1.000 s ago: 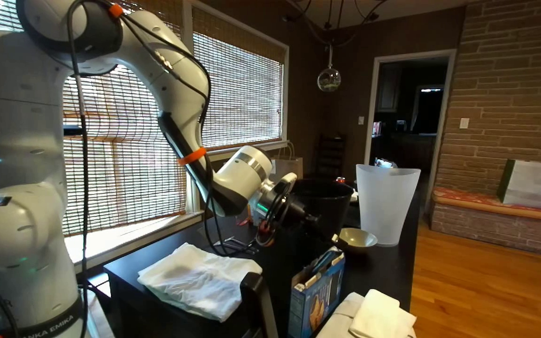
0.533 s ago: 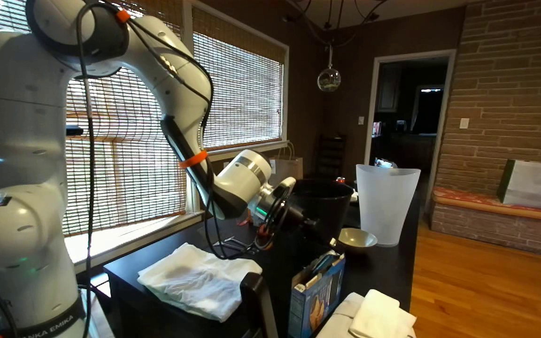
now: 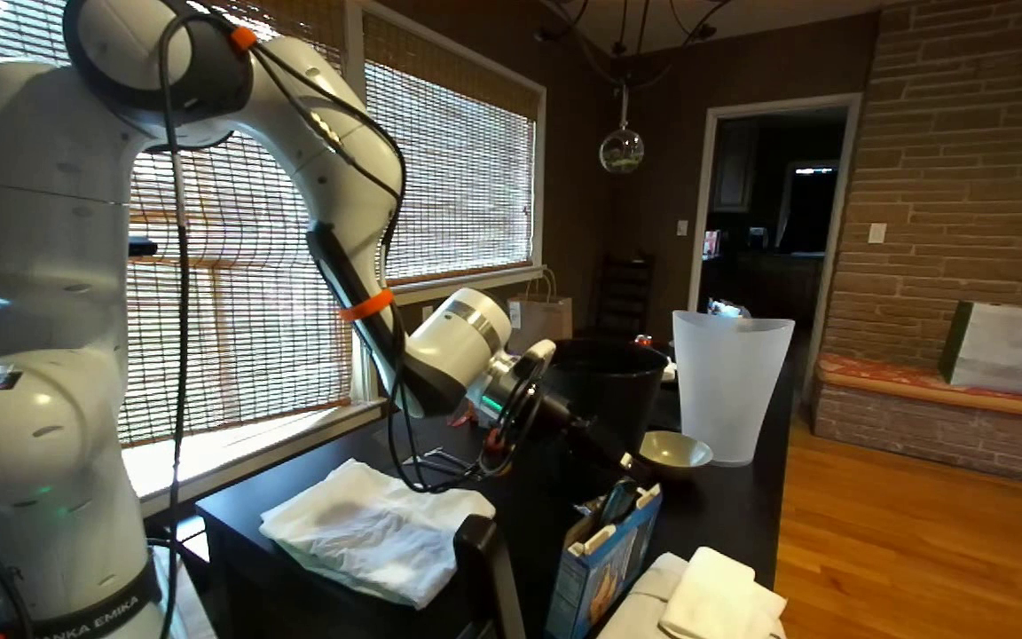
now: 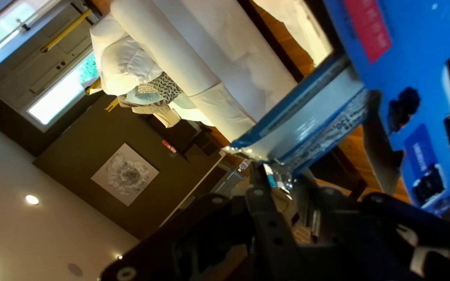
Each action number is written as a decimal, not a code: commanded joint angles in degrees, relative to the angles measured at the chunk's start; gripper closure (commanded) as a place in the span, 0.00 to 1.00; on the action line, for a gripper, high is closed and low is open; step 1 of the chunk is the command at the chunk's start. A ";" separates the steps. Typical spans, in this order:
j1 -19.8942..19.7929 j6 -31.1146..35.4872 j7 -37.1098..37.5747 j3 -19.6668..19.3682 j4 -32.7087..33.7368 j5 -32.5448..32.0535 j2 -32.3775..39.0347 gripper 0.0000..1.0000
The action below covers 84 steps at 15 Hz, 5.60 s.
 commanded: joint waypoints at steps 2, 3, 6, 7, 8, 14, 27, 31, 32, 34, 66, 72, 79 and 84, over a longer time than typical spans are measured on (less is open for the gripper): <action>0.08 -0.79 2.54 0.54 -0.39 -1.46 0.21 0.67; 0.08 -0.73 2.56 0.59 -0.39 -1.44 0.26 0.64; 0.06 -0.49 2.43 0.73 -0.48 -1.21 0.46 0.93; 0.07 -0.53 2.33 0.76 -0.48 -1.12 0.54 0.96; -0.08 -0.10 1.97 0.69 -0.34 -0.78 0.70 0.55; -2.98 6.76 -7.25 -1.21 3.22 11.54 1.20 0.34; -6.29 12.68 -19.61 -3.54 10.61 23.92 7.00 0.00; -10.54 21.13 -37.16 -4.35 15.38 39.40 11.89 0.00; -11.41 21.91 -41.68 -4.23 16.21 44.08 13.33 0.00; -16.79 21.75 -50.76 0.59 16.73 52.81 14.84 0.00; -25.01 -22.32 -134.49 3.28 46.72 123.16 29.01 0.00; -28.66 -22.74 -140.37 6.01 53.31 127.63 35.08 0.00; -30.55 -25.15 -142.33 8.95 58.43 130.60 38.45 0.50; -30.61 -26.29 -142.72 8.89 60.71 130.02 40.03 0.83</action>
